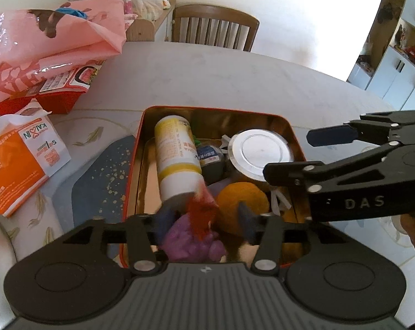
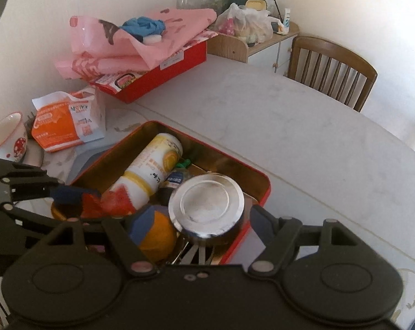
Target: Organize rigid objects
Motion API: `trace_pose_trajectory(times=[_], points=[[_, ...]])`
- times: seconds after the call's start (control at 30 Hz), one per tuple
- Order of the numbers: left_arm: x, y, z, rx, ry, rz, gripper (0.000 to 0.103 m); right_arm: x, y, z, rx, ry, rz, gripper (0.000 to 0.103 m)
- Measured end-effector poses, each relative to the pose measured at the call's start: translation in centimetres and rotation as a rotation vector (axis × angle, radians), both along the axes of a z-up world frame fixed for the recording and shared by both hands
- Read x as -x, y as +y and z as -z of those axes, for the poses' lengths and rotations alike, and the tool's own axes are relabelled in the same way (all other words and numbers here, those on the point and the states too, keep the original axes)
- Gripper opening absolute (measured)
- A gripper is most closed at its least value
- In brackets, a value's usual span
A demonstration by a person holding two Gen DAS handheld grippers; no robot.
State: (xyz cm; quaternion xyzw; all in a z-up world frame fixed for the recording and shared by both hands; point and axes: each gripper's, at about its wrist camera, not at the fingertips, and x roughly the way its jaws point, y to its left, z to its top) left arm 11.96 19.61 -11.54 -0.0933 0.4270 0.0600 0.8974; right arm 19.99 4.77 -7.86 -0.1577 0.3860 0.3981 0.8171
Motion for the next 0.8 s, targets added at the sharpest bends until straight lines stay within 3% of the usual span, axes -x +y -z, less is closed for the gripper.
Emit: trace_pose_trajectory(times=[0.47, 0.8], points=[[2.2, -1.2, -2.6, -0.021, -0.084, -0.004, 0.071, 2.6, -4.2, -3.9, -0.153, -0.006, 0.031, 0.086], [4.5, -2.4, -5.2, -0.035, -0.171, -0.002, 0.082, 5.4, -7.5, -5.9, -0.261, -0.033, 0.052, 0.103]])
